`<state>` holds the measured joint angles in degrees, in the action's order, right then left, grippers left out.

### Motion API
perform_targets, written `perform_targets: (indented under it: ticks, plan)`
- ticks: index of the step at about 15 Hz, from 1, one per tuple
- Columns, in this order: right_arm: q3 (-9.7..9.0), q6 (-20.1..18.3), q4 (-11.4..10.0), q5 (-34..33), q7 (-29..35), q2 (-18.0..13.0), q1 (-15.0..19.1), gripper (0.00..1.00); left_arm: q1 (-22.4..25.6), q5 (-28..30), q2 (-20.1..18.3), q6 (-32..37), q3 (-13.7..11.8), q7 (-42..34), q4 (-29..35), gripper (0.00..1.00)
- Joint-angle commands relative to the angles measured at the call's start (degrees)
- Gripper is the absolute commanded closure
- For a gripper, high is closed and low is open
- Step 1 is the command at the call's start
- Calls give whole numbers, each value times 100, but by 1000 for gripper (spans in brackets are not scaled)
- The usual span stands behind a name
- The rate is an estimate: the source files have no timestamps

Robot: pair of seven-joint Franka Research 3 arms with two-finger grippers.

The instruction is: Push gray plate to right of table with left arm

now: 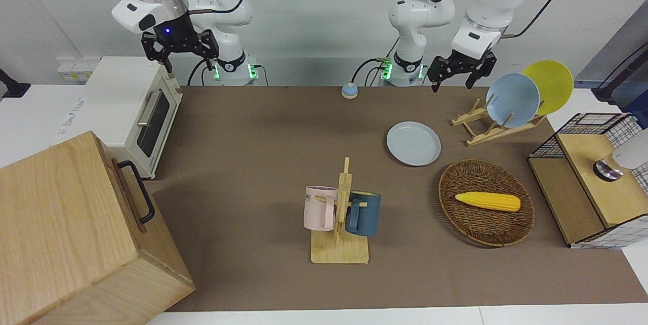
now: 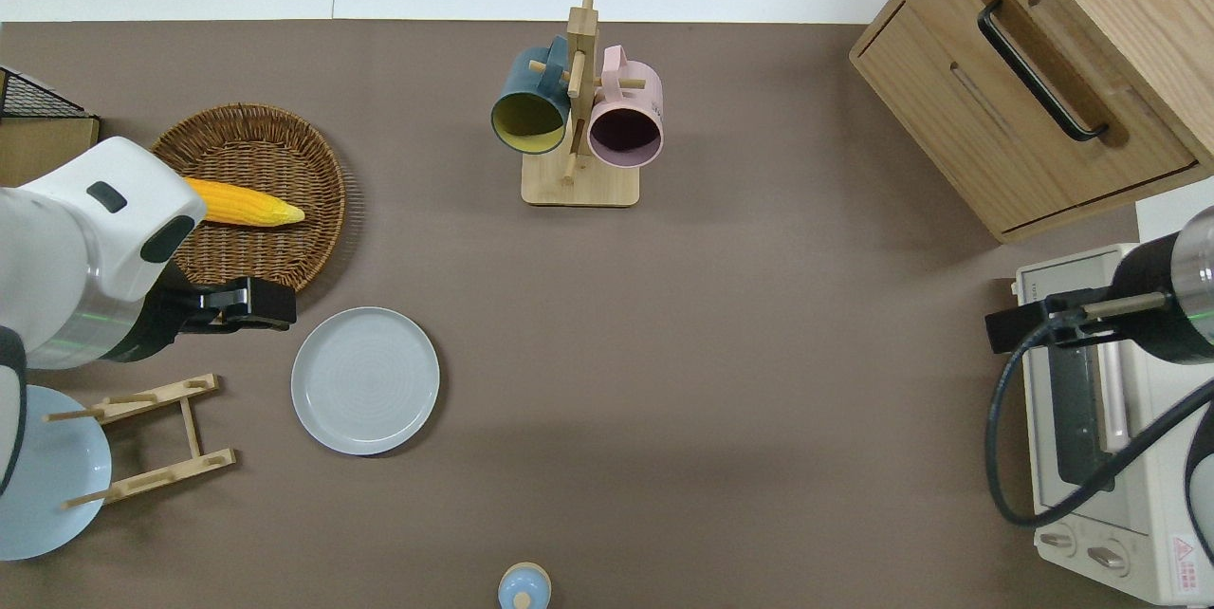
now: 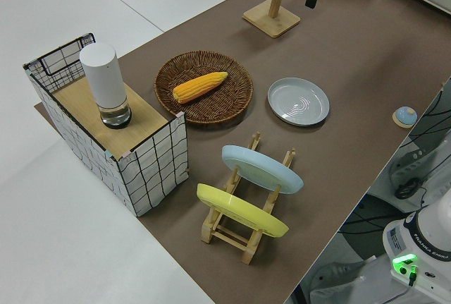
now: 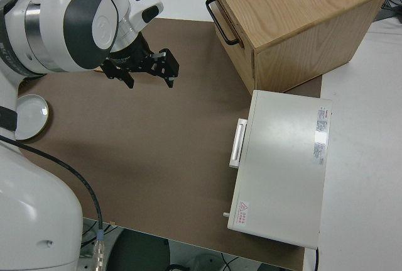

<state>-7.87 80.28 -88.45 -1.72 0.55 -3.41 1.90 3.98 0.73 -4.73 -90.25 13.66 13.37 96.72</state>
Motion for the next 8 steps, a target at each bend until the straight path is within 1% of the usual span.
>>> perform_targets:
  ticks: [1, 3, 5, 8]
  plan:
    - [-109, -82, 3, -48, -46, -54, 135, 5, 32, -38, -55, 104, -74, -19, -22, 5]
    - [-109, -82, 3, -48, -46, -54, 135, 5, 41, -38, -55, 104, -83, -45, -13, 5]
    - [-109, -82, 3, -48, -46, -54, 135, 5, 24, -38, -90, 104, -206, -62, 22, 5]
    - [-109, -82, 3, -57, -46, -54, 135, 5, 24, -38, -134, 87, -233, -71, 154, 5]
